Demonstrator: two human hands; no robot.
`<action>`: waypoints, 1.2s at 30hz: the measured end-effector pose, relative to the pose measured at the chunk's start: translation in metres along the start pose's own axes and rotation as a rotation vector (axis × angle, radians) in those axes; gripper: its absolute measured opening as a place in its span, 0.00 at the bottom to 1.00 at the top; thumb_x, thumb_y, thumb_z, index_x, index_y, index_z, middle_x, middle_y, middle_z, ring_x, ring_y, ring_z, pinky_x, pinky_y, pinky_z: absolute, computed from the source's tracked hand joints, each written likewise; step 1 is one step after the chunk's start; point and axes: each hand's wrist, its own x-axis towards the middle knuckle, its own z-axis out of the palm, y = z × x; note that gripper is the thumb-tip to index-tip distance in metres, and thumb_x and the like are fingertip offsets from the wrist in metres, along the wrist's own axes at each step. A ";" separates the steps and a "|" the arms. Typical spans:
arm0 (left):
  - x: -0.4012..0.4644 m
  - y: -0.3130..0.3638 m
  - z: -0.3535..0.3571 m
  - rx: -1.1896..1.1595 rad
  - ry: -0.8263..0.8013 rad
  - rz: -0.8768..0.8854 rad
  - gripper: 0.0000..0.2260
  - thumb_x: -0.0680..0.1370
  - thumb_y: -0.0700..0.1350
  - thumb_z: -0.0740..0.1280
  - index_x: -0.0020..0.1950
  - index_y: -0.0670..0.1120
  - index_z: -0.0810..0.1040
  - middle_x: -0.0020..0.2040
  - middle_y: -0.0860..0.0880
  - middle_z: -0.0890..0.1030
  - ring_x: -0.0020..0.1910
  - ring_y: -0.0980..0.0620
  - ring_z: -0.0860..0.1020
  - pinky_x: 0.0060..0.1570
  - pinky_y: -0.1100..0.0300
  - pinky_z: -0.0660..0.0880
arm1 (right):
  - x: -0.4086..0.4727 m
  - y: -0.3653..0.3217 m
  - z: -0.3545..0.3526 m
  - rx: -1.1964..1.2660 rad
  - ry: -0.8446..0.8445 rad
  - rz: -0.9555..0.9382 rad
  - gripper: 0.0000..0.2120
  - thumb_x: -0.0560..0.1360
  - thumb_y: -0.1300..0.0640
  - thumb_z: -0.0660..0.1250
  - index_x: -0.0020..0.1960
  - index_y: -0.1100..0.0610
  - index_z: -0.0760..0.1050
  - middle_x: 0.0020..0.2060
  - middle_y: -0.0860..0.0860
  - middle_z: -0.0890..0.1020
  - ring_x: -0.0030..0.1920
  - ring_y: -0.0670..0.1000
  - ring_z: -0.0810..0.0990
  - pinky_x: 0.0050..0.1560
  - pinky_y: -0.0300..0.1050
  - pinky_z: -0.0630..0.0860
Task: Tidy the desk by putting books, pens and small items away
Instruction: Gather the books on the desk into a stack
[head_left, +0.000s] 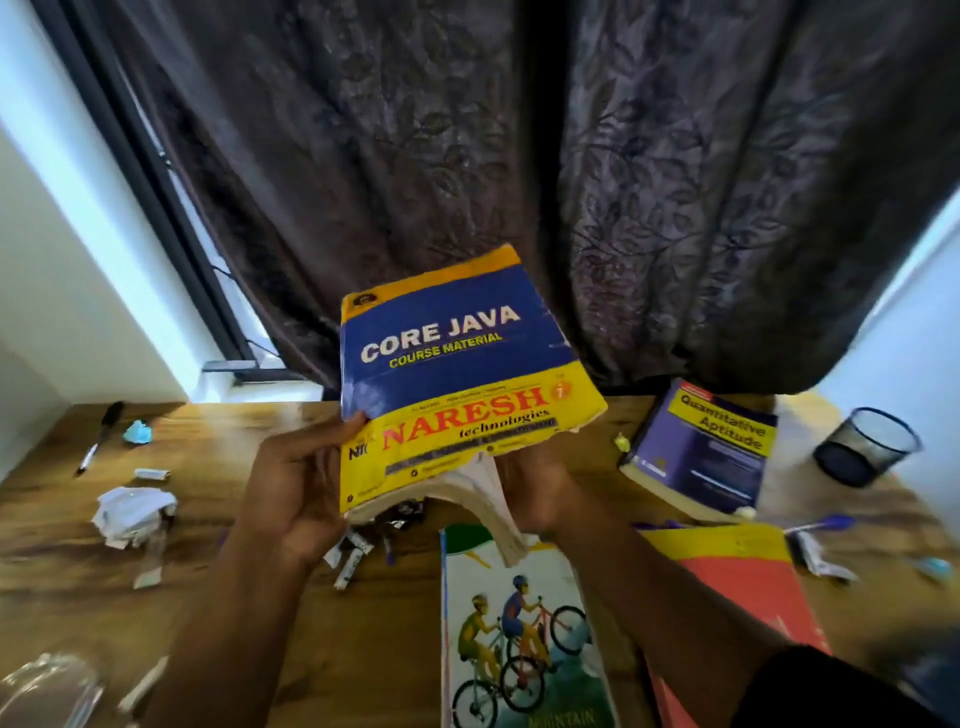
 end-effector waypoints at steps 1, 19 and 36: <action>0.000 -0.009 0.005 0.009 -0.012 -0.022 0.12 0.70 0.40 0.67 0.48 0.42 0.89 0.46 0.40 0.88 0.40 0.41 0.87 0.35 0.49 0.84 | -0.006 0.005 -0.015 0.089 0.033 -0.028 0.20 0.73 0.42 0.71 0.57 0.54 0.85 0.55 0.56 0.86 0.54 0.57 0.85 0.65 0.54 0.77; 0.014 -0.203 0.038 0.665 -0.029 -0.328 0.24 0.67 0.35 0.79 0.62 0.44 0.82 0.53 0.40 0.87 0.50 0.37 0.86 0.49 0.45 0.82 | -0.165 -0.030 -0.191 -0.538 0.682 -0.163 0.16 0.74 0.70 0.73 0.55 0.53 0.80 0.52 0.54 0.86 0.56 0.62 0.84 0.52 0.55 0.82; -0.018 -0.320 0.071 1.077 0.113 -0.334 0.03 0.79 0.40 0.73 0.51 0.45 0.85 0.43 0.47 0.88 0.42 0.46 0.87 0.42 0.48 0.84 | -0.252 0.004 -0.276 -0.921 0.755 0.065 0.20 0.72 0.57 0.77 0.54 0.42 0.71 0.47 0.42 0.81 0.46 0.49 0.84 0.44 0.54 0.85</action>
